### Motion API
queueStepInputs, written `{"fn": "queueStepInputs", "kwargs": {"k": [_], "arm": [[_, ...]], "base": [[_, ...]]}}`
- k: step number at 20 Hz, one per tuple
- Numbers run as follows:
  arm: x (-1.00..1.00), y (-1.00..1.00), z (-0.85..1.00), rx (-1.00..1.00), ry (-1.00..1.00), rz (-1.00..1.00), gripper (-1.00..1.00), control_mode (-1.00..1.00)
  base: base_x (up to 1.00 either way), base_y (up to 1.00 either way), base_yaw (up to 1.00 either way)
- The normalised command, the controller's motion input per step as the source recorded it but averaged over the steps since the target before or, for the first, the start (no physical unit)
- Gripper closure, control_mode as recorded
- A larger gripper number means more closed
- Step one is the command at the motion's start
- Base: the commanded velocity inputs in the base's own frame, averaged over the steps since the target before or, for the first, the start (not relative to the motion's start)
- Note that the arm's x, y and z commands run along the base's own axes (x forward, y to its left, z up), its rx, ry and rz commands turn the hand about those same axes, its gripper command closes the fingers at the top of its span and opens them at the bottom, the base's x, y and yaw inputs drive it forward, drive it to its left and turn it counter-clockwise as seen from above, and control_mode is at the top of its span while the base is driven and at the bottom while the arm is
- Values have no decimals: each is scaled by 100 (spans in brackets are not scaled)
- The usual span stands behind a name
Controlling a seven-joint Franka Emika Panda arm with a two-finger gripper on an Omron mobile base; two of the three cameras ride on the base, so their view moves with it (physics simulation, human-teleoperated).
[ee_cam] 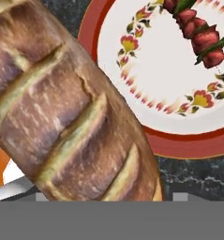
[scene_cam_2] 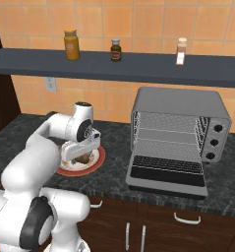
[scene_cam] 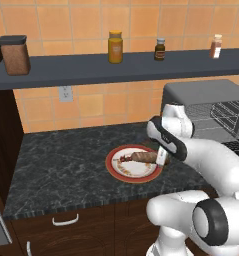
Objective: Pick up the kebab skewer and baguette bread, and place them inside the toaster oven. Close the toaster oven door and start by setting the timer.
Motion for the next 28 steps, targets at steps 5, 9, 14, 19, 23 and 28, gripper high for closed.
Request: {"fn": "queueStepInputs", "kwargs": {"k": [5,9,14,19,23,28], "arm": [[-62,-72,85,4,-1,-29,100,-100],[-43,-83,33,1,0,-34,100,-100],[-3,-82,34,0,0,-33,100,-100],[0,-86,24,0,0,-19,100,-100],[36,-63,-4,0,0,-13,100,-100],[57,-28,-4,0,1,-3,100,-100]], "base": [[0,0,0],[0,0,0],[0,0,0],[0,0,0],[0,0,0],[0,0,0]]}}
